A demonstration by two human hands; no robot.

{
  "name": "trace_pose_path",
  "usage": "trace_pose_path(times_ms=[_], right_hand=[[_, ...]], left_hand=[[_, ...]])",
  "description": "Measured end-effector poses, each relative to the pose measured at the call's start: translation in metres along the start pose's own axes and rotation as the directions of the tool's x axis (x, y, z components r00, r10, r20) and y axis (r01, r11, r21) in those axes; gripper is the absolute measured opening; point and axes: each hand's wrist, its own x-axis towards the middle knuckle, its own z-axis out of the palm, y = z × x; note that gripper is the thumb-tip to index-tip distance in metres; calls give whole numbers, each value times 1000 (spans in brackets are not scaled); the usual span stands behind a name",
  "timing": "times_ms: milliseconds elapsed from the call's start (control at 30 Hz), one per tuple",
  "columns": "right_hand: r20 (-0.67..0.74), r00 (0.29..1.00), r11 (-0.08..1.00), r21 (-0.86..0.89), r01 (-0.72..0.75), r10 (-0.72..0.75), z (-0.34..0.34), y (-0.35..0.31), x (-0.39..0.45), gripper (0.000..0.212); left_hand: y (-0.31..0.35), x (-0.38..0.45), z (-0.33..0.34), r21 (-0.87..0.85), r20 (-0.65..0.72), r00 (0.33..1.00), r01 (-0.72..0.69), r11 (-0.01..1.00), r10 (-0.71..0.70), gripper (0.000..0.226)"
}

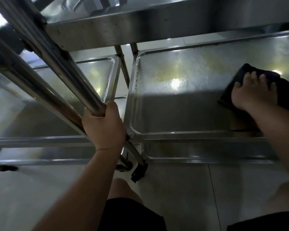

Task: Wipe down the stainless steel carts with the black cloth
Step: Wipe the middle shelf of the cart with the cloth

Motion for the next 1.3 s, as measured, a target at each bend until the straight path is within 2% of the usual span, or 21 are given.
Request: trace_pose_path(times_ms=[67,167,333,467,633,767,833,1000,1100,1167,1200,1233,1300], right_hand=[[4,1000,1000,17,24,-24,3,-32,-10,67],[-6,972,972,4,235,-235,18,-102,-31,67],[62,834,836,29,547,-548,42,-225,-63,66],[78,753,756,12,654,-653,50,-267,-67,64],[50,705,707,37,707,-708,54,-248,-86,65],[53,627,629,82,773,-778,57,-217,-126,65],[84,558,564,133,815,-826,56,-199,-141,65],[201,297,337,209,918,-933,46,-151,-149,55],[222,228,274,203,940,-948,38,-124,-138,54],[240,210,262,213,941,-948,31,-96,-123,59],[243,228,282,217,935,-943,28,-80,-113,61],[245,272,324,204,924,-930,24,-65,-103,63],[243,412,447,113,887,-878,19,-44,-82,65]], left_hand=[[-1,1,1,-23,-7,1000,2,1000,-2,48],[-1,0,1,-47,-9,1000,3,999,-3,52],[-5,0,1,-53,6,1000,24,998,-24,54],[-4,0,1,-64,-2,1000,20,998,-20,48],[-5,0,4,-88,-11,999,32,996,-33,48],[-8,0,4,-103,-20,998,62,993,-64,45],[-7,1,4,-96,-17,998,59,994,-61,44],[-3,2,3,-93,-7,999,51,994,-52,47],[-3,2,2,-100,8,998,58,993,-57,46],[-5,2,2,-97,20,998,59,994,-57,43],[-5,3,1,-95,28,998,56,994,-54,39],[-5,3,1,-101,37,998,52,994,-49,35],[-7,3,2,-111,45,998,46,993,-41,29]])
